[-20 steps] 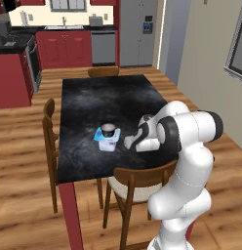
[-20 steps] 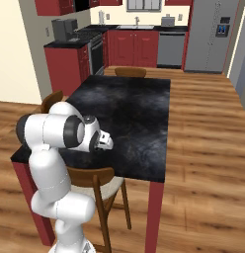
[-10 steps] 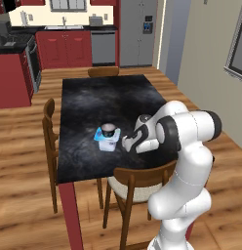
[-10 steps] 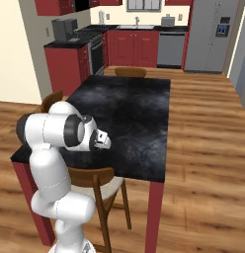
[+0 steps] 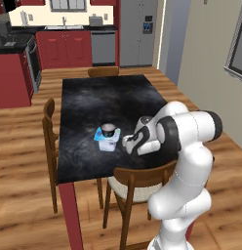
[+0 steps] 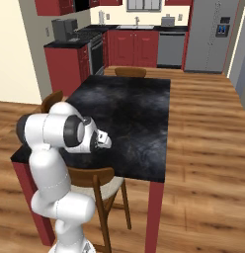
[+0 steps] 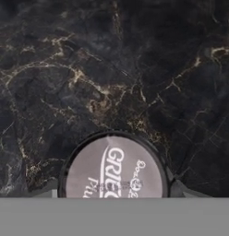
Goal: Stack the yogurt containers by placing the smaller containers on top of the larger containers.
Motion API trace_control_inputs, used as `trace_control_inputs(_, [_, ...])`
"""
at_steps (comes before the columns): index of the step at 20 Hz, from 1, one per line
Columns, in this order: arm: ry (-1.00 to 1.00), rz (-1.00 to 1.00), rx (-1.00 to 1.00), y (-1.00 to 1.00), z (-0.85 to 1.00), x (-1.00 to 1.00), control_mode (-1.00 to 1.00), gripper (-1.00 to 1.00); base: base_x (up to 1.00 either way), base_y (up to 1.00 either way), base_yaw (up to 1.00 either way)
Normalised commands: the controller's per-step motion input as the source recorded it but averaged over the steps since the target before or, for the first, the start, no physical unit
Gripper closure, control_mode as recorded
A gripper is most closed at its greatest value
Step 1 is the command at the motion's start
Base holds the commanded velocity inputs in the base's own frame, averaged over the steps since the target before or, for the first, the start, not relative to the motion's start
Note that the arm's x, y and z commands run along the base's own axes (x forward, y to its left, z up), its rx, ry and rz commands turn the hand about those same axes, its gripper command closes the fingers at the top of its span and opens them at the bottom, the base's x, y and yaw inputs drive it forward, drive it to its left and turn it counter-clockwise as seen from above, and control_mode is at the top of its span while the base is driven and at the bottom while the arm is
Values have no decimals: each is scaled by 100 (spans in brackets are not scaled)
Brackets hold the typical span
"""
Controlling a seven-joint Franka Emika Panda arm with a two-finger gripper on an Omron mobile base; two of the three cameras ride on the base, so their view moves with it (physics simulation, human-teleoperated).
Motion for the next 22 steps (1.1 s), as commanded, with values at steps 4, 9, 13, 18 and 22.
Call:
trace_control_inputs(4, [-3,0,0,-16,46,-18,-100,100,0,0,0])
trace_control_inputs(9, [0,0,4,-28,68,-47,-100,100,0,0,0])
trace_control_inputs(13, [0,0,8,-34,70,-47,-100,100,0,0,0])
trace_control_inputs(18, [0,0,6,-23,72,-35,-100,100,0,0,0])
trace_control_inputs(22, [2,0,2,-3,71,-23,-100,100,0,0,0])
